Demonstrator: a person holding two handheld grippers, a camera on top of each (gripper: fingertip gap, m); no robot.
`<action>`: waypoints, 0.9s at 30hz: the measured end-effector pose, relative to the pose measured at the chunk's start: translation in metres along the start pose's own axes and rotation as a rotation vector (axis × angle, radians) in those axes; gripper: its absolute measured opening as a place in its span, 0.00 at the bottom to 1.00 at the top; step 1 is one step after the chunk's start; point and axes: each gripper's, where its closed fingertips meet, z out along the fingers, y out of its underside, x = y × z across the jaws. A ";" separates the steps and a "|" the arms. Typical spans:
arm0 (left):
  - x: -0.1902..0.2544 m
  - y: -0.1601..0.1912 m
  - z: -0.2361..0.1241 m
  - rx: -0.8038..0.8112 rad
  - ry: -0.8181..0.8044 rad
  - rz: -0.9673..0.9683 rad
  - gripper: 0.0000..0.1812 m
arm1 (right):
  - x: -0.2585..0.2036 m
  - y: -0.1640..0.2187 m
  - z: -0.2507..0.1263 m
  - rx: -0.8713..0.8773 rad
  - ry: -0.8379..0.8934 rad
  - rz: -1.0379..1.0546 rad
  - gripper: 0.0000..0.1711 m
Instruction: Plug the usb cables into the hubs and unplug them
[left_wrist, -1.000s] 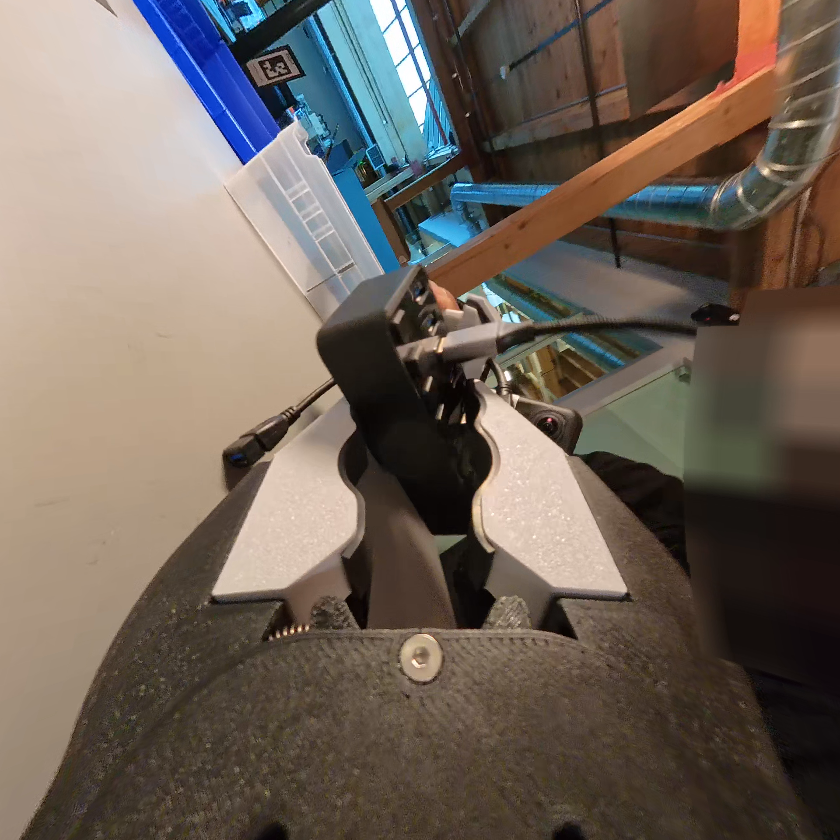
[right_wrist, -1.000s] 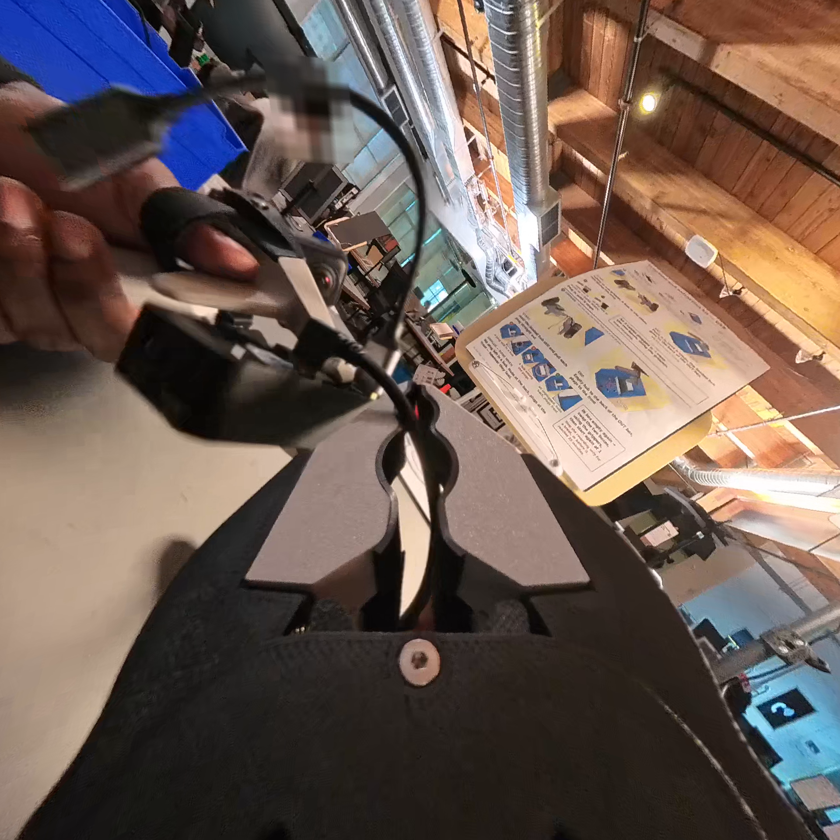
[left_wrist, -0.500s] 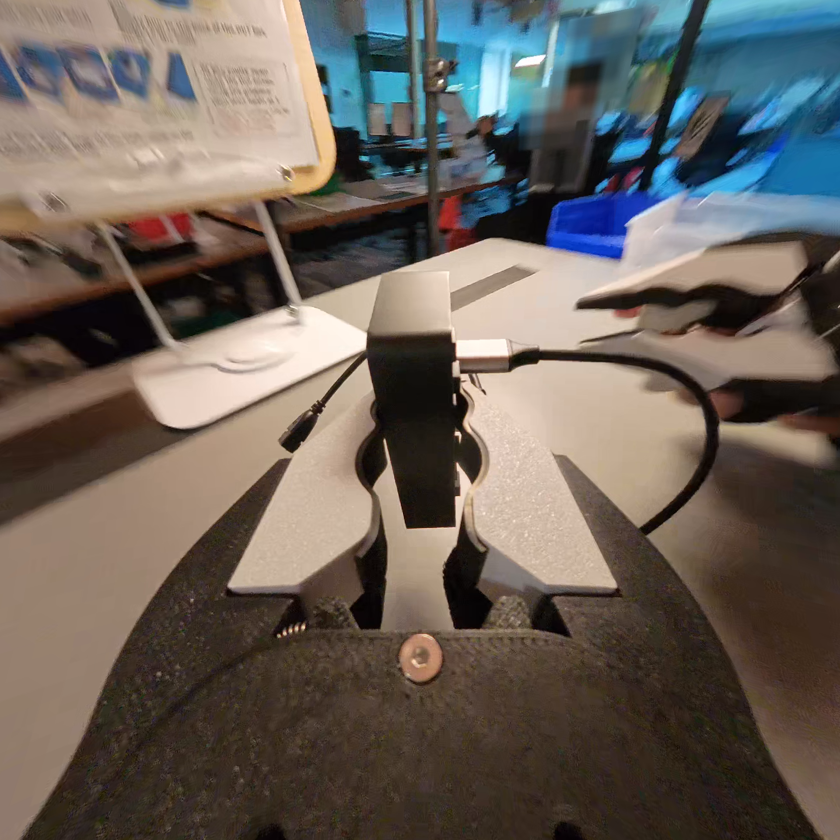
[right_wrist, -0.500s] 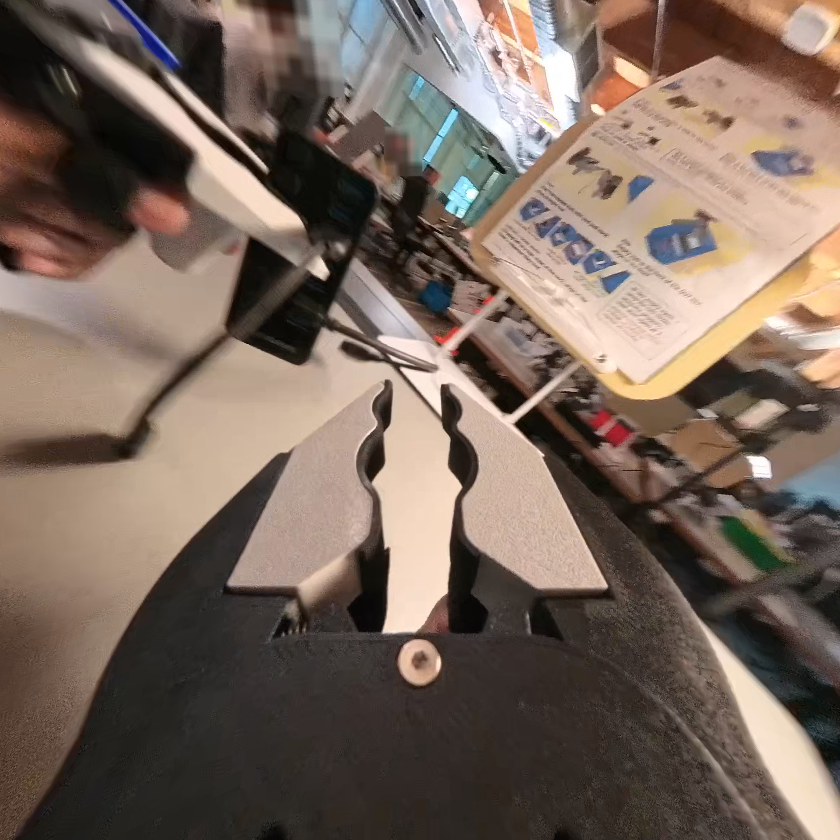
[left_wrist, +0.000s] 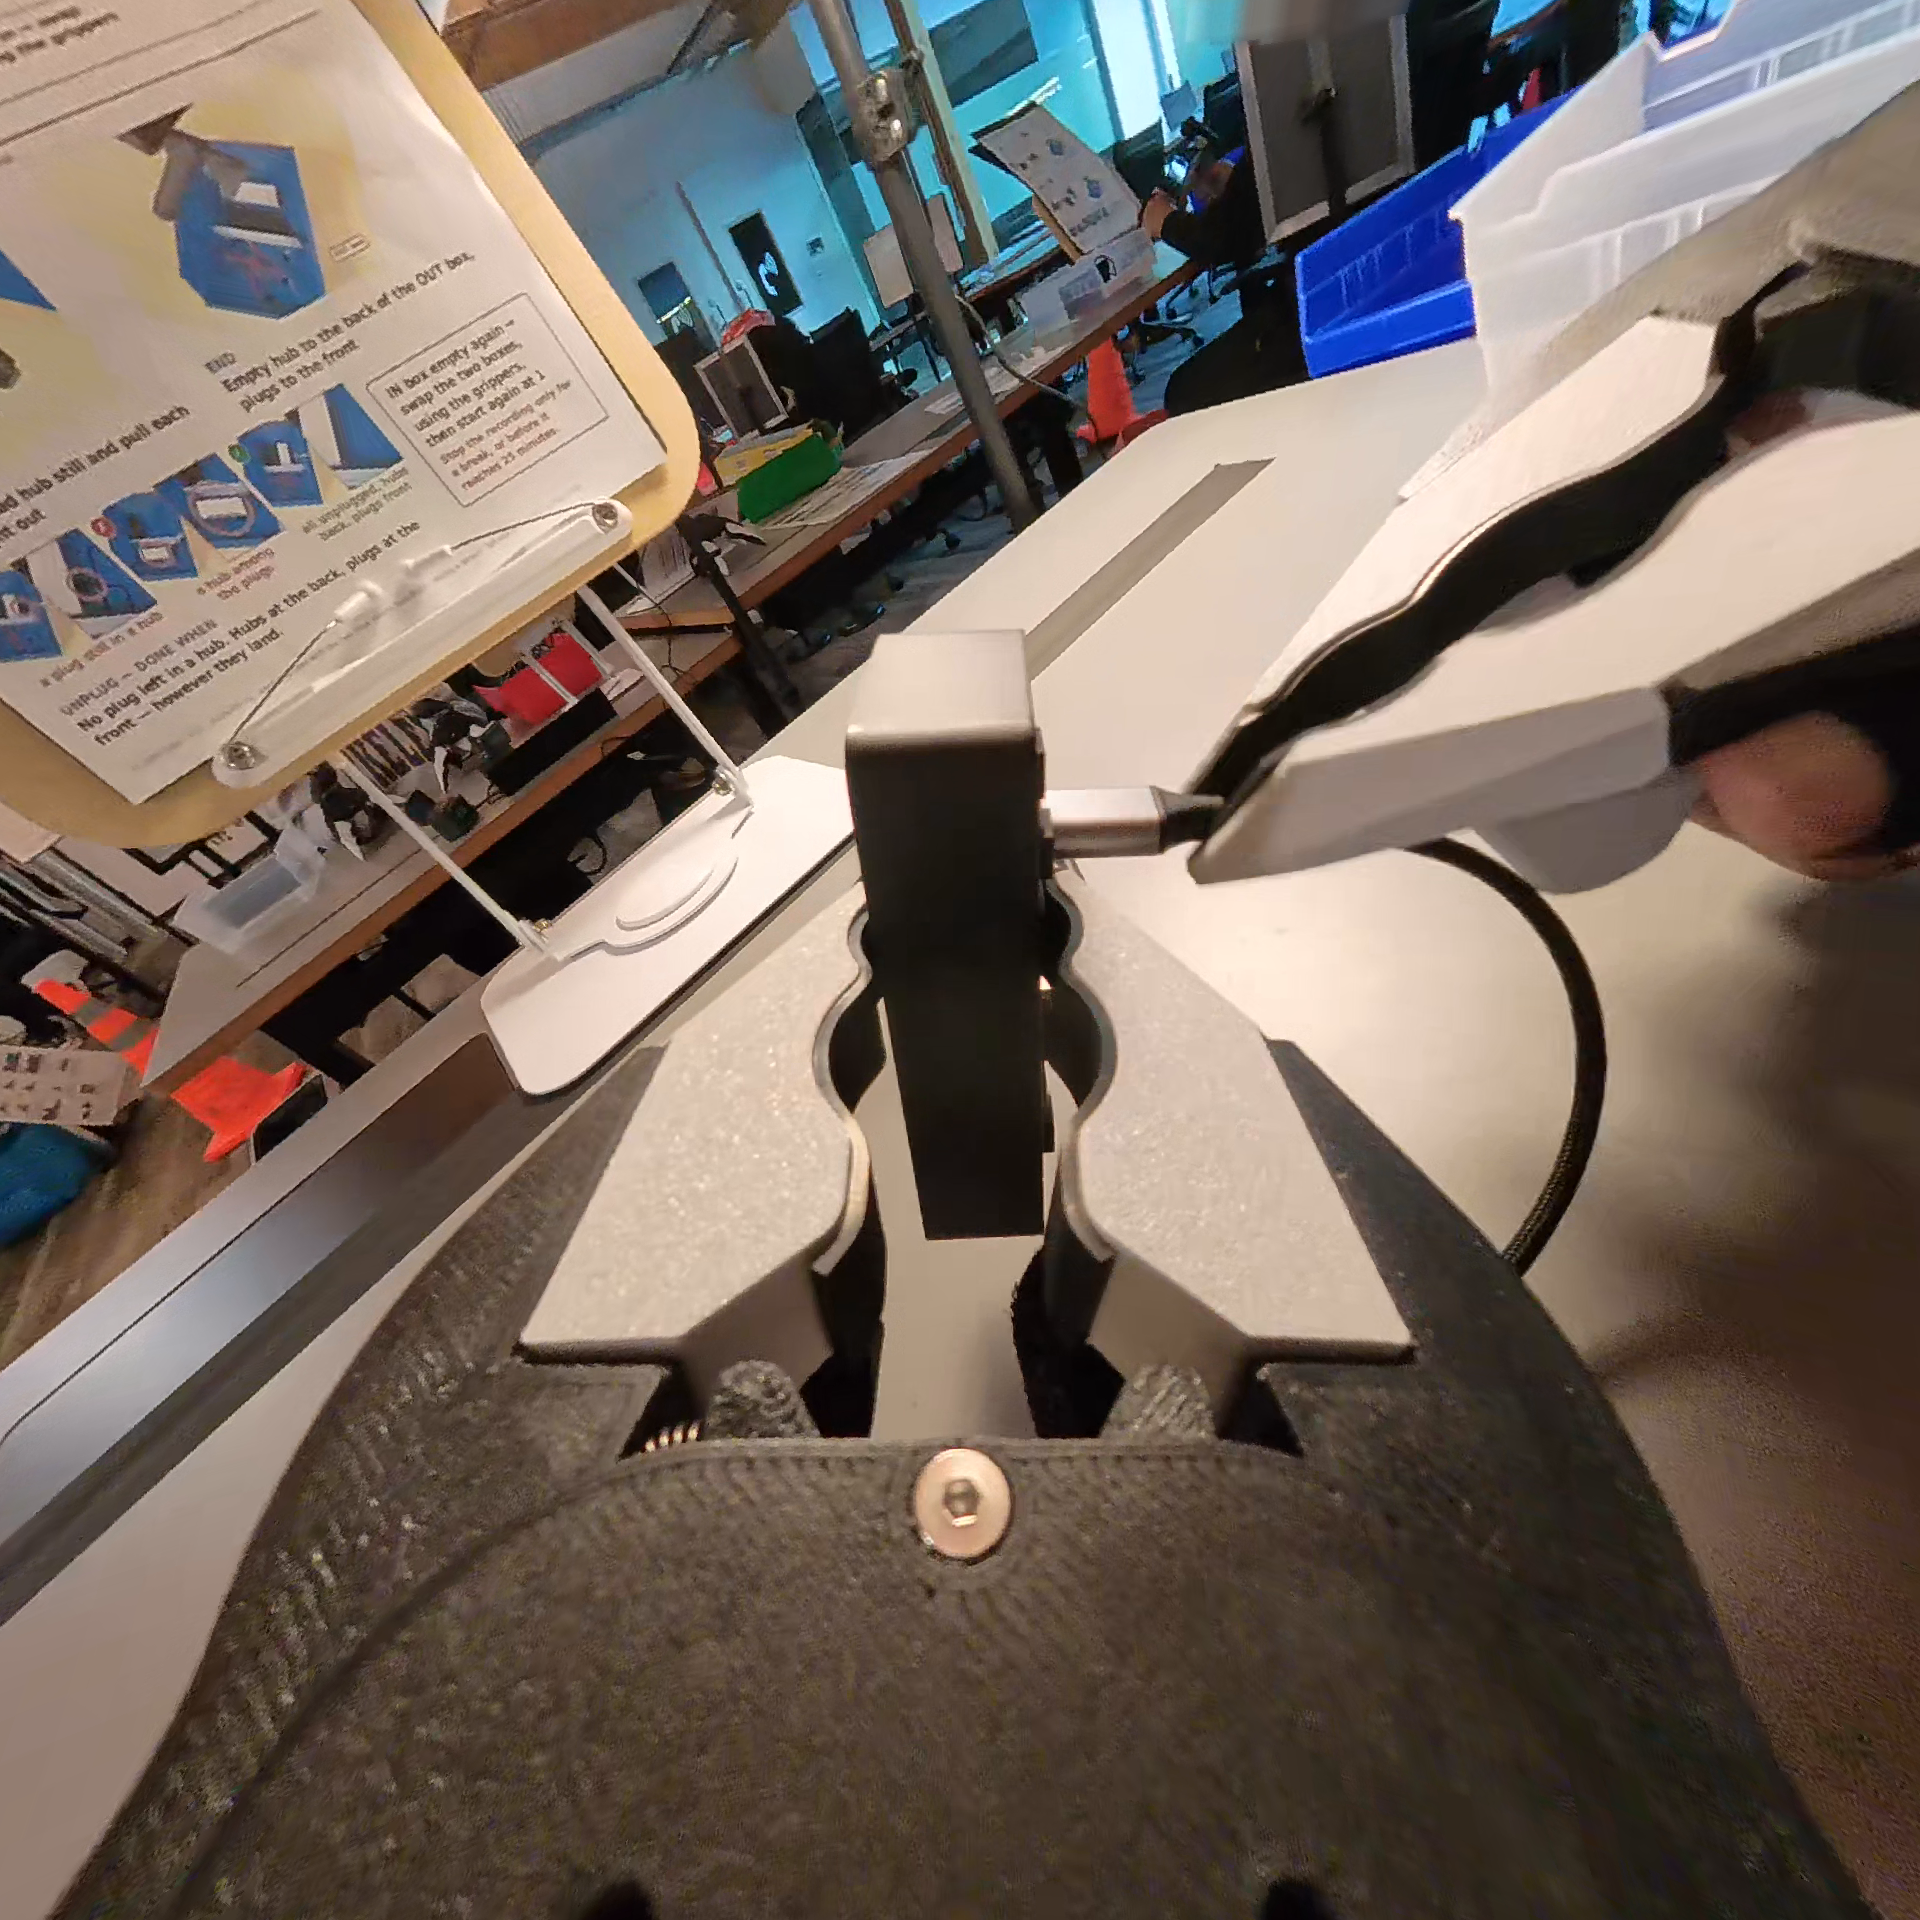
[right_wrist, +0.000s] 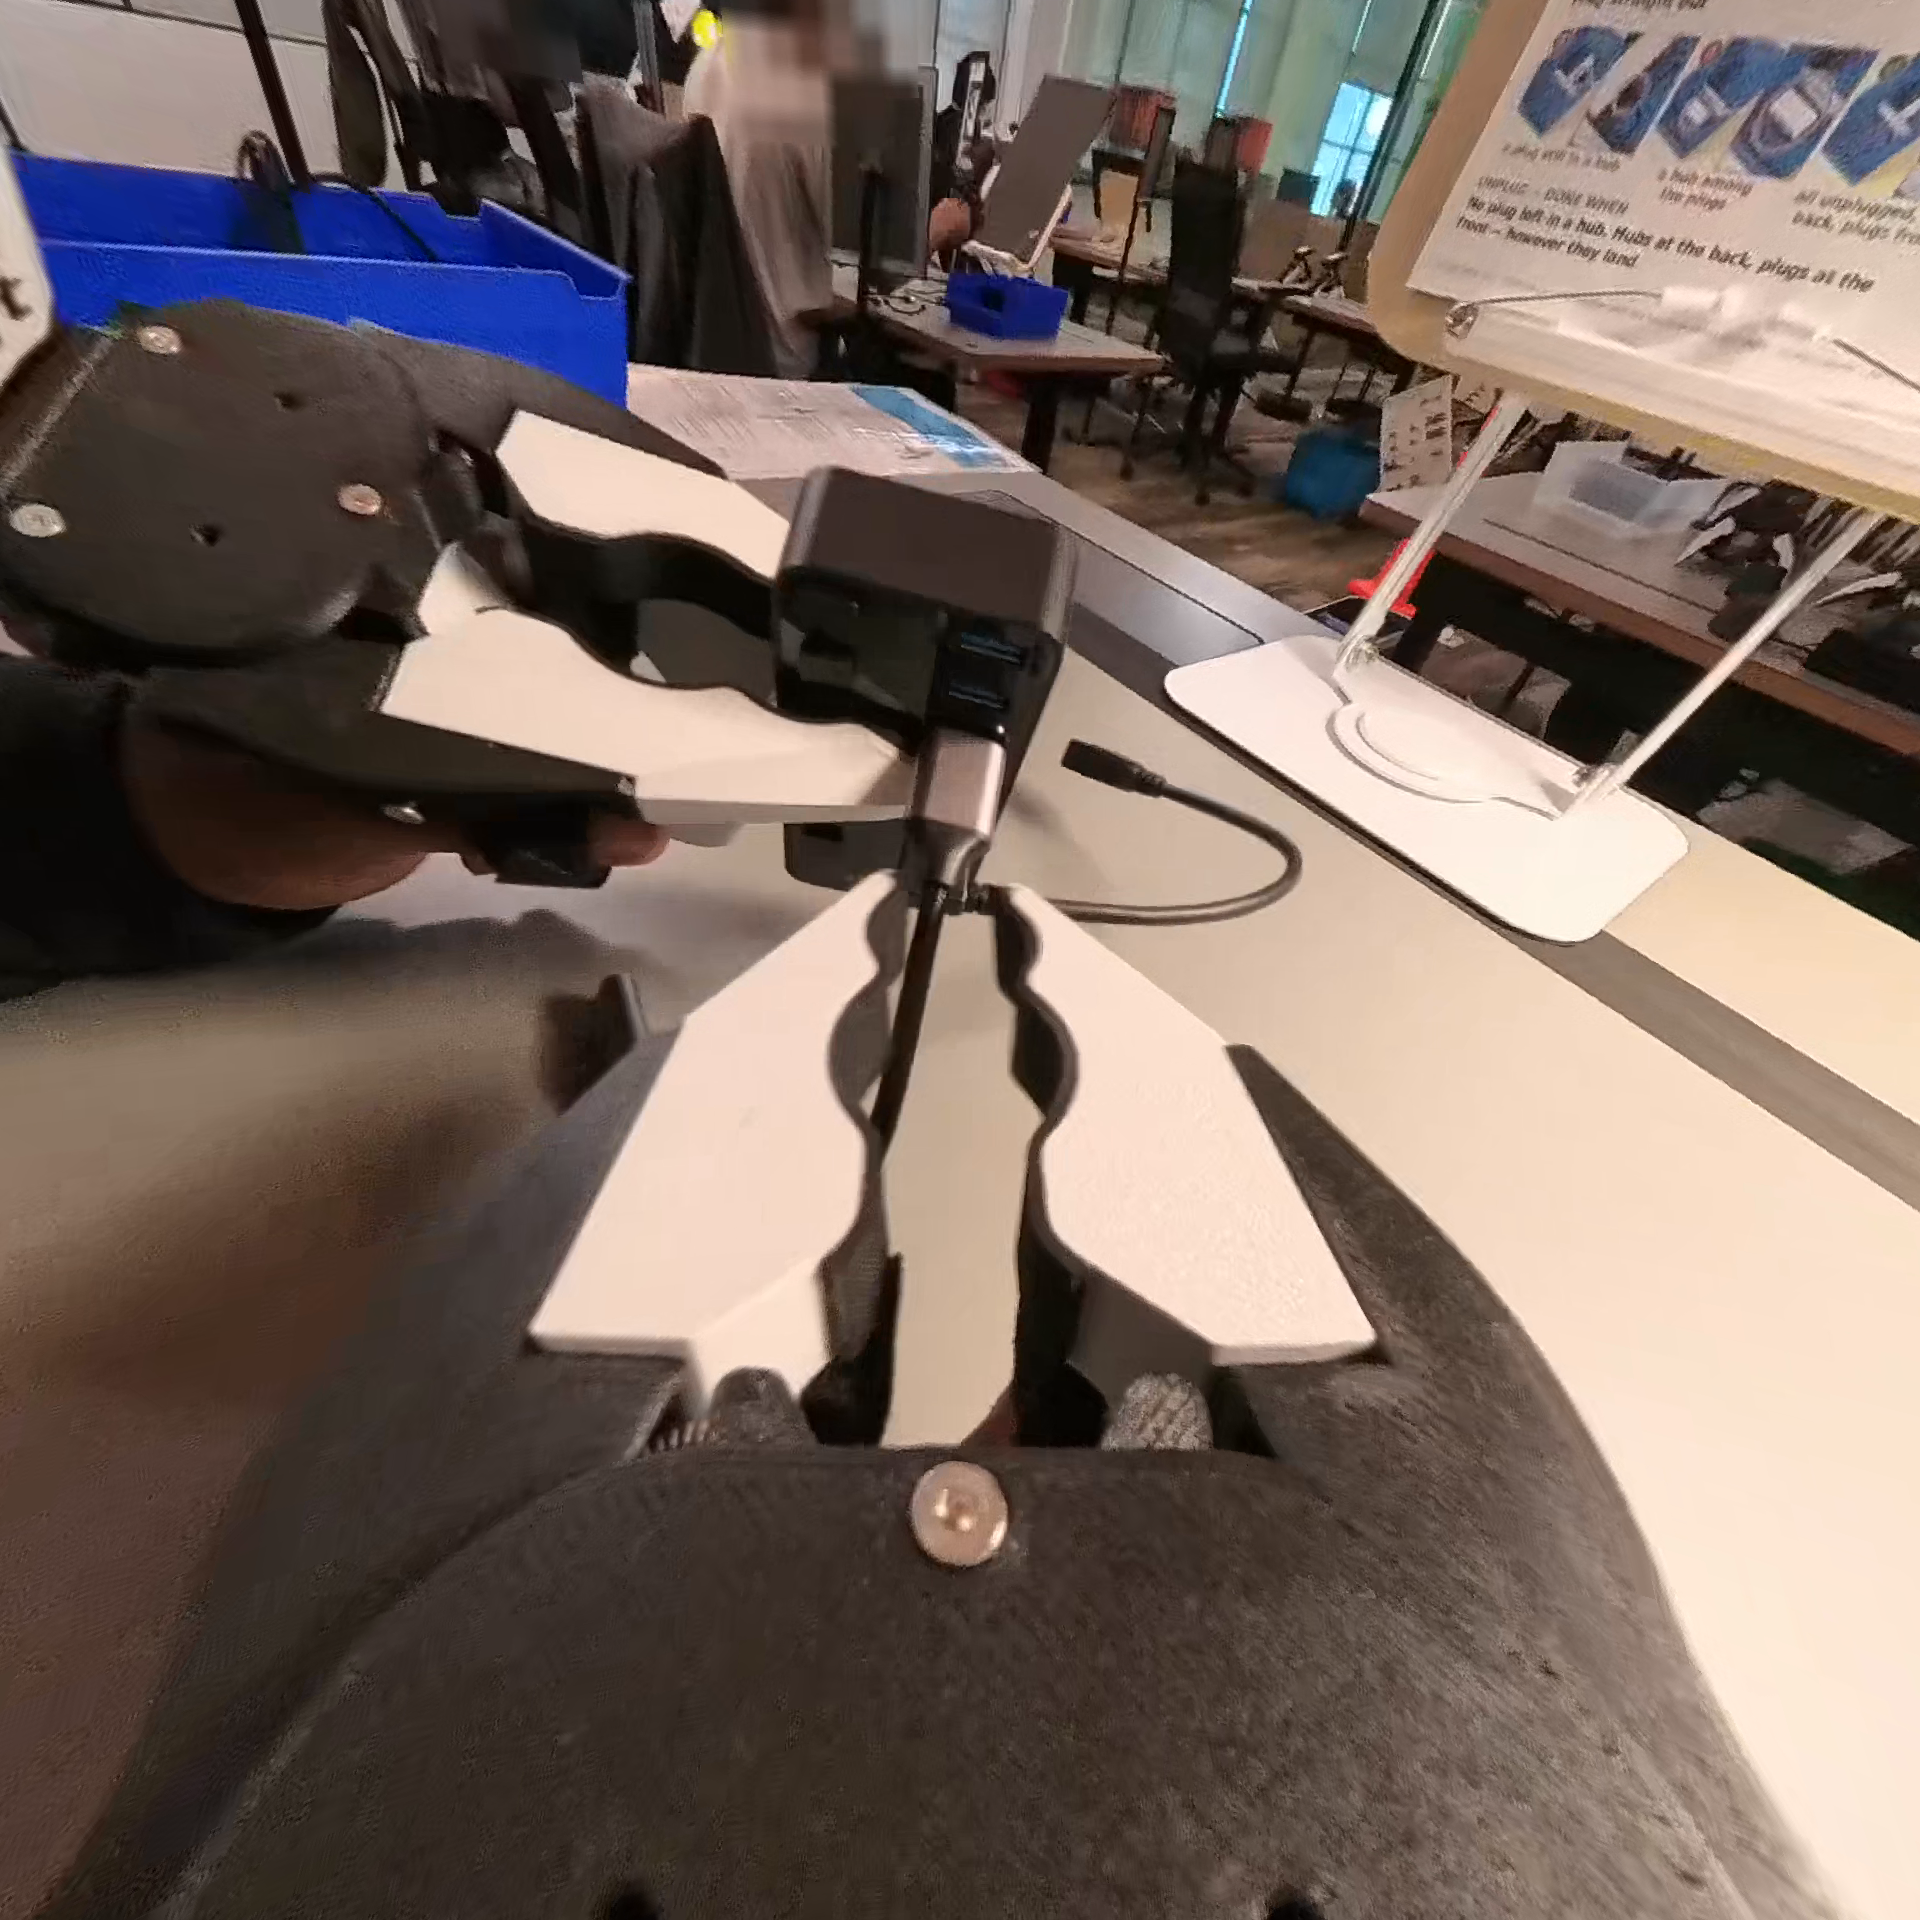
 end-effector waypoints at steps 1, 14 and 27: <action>0.000 0.001 0.001 -0.007 -0.002 0.006 0.16 | -0.001 0.000 0.000 0.003 -0.004 -0.005 0.04; -0.002 0.005 0.002 -0.009 0.013 -0.047 0.16 | 0.000 -0.002 0.001 -0.002 0.071 -0.157 0.03; -0.003 0.010 0.005 -0.034 0.014 -0.069 0.16 | 0.000 0.003 0.003 -0.035 0.085 -0.172 0.02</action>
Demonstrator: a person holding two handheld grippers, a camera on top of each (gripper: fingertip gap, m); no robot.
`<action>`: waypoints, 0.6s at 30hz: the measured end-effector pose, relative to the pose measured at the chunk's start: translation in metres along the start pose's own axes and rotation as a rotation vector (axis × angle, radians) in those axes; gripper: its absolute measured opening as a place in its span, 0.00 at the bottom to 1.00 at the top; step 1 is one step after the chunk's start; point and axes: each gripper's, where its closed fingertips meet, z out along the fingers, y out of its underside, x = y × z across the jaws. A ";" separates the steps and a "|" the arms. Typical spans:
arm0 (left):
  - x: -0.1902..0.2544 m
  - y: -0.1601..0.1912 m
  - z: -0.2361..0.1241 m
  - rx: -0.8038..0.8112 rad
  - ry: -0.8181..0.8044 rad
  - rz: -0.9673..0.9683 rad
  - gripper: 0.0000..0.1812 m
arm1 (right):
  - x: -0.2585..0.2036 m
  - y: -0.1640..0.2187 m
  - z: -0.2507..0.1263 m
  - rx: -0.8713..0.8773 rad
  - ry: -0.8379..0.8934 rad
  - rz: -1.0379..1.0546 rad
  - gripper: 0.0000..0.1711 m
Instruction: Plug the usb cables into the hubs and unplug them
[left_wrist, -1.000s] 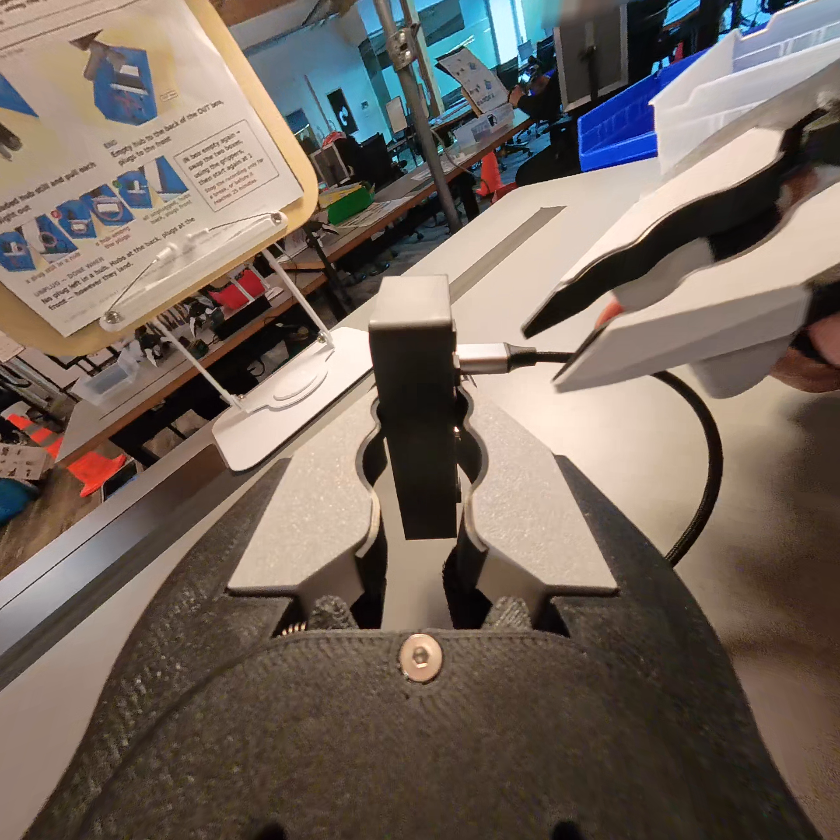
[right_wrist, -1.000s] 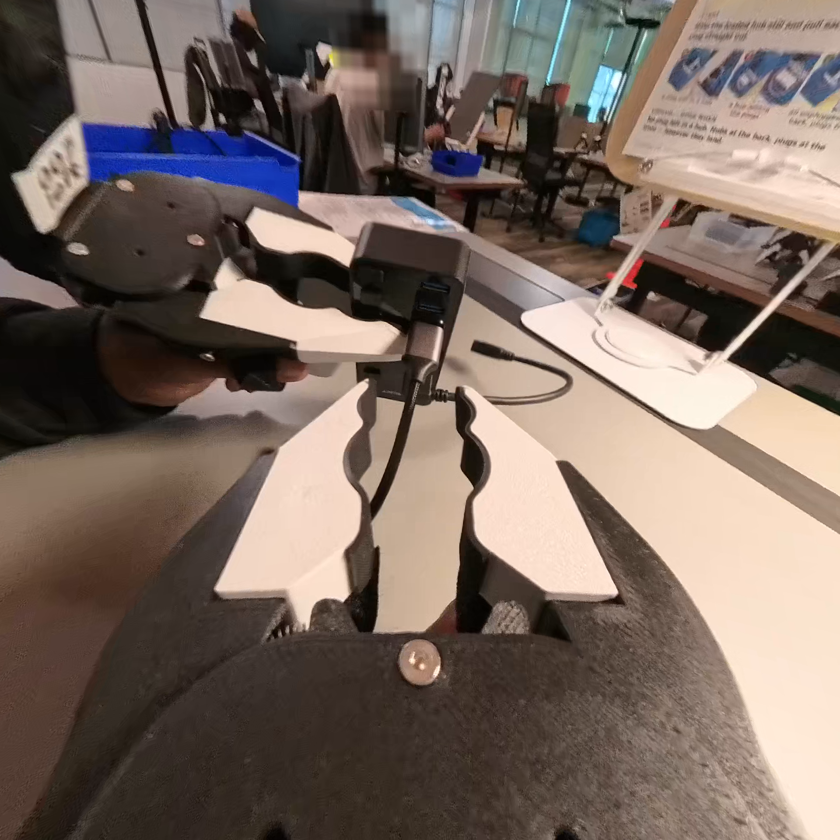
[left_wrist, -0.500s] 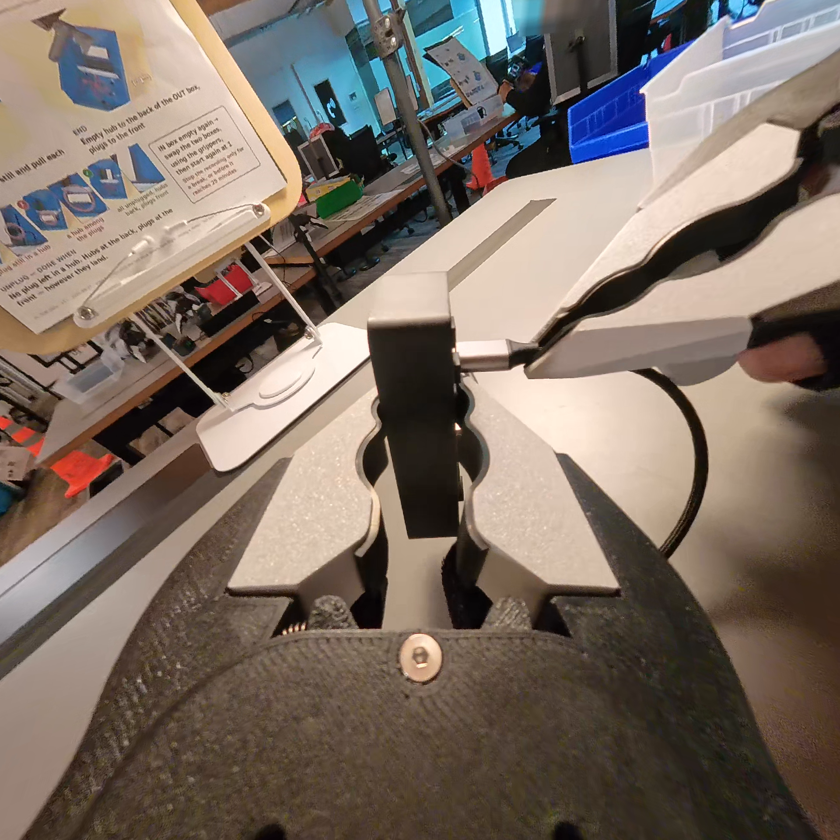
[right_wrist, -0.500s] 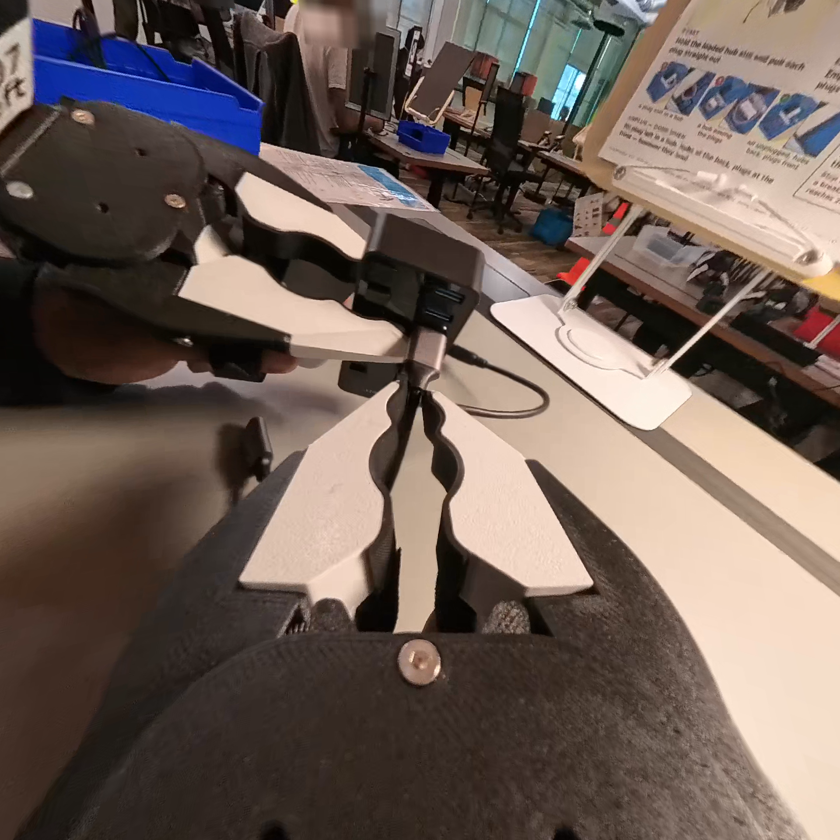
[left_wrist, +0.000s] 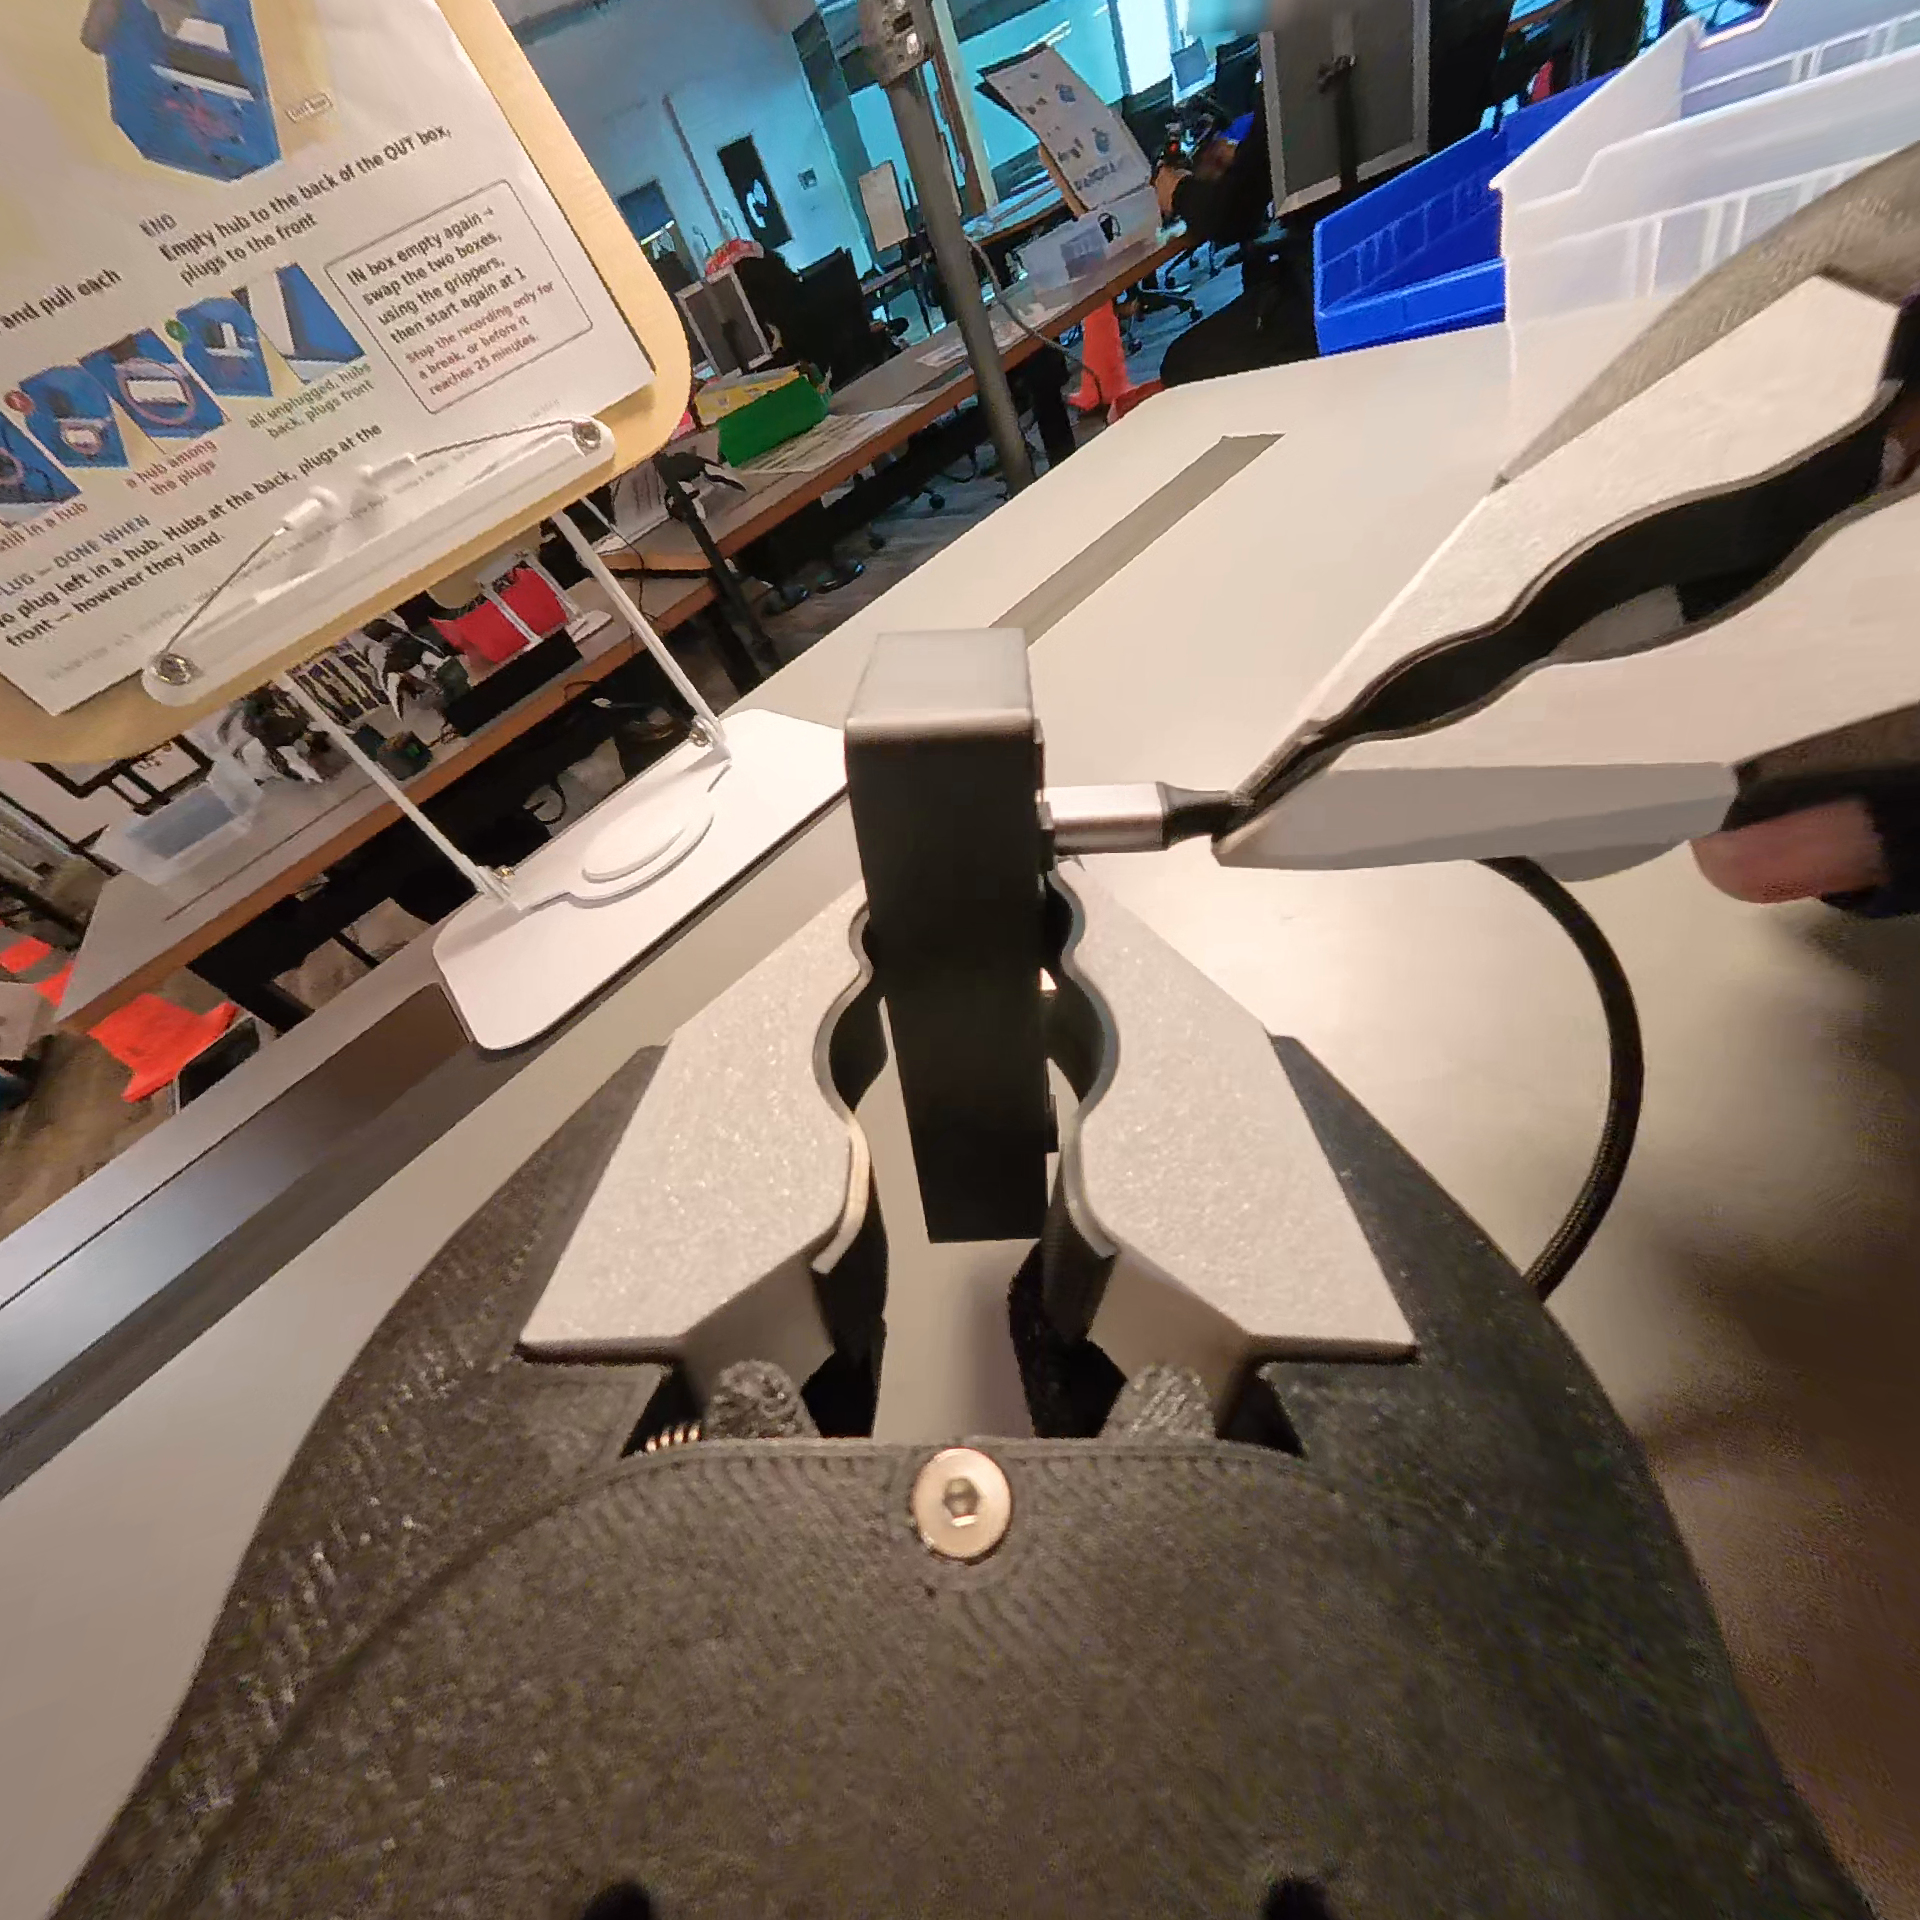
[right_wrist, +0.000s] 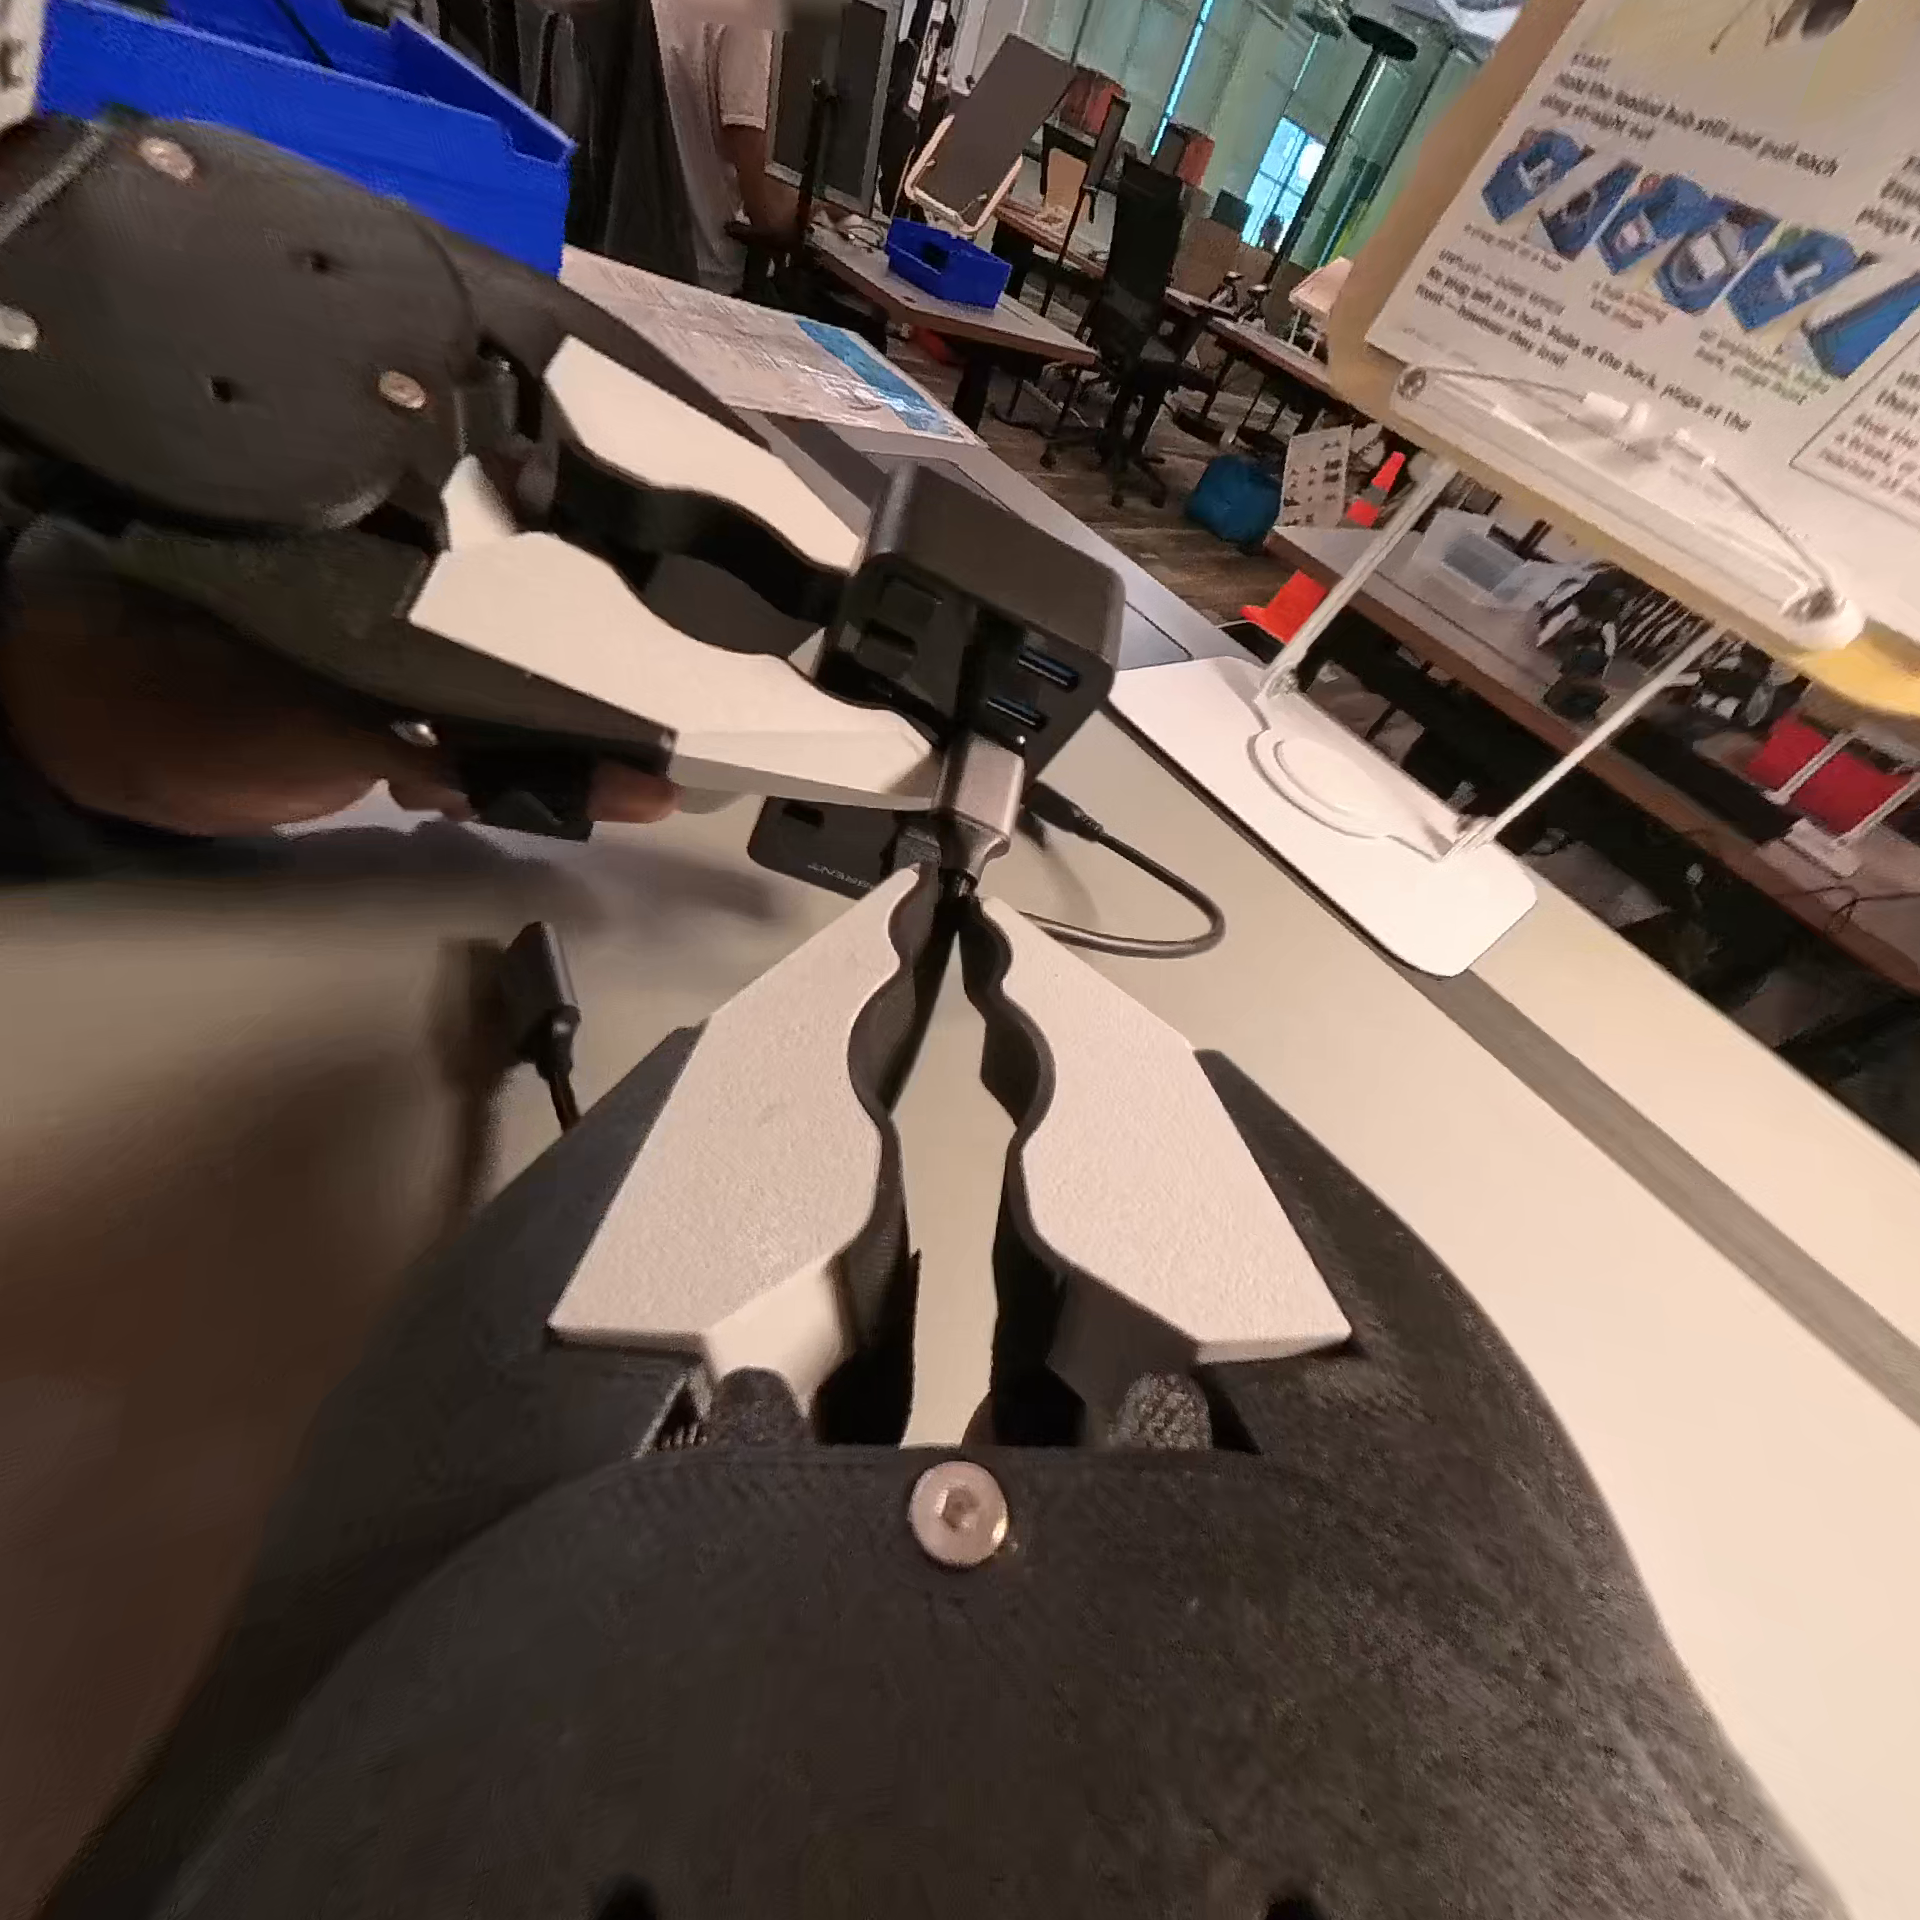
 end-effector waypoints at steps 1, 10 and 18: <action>0.000 0.000 -0.001 -0.001 -0.002 0.006 0.16 | 0.001 0.001 0.000 -0.007 0.003 -0.026 0.02; 0.001 0.004 0.000 -0.017 0.002 0.007 0.16 | 0.003 0.006 0.001 -0.020 -0.022 -0.062 0.02; 0.003 0.009 0.004 -0.033 0.012 0.006 0.16 | 0.004 0.012 0.000 -0.035 -0.038 -0.071 0.02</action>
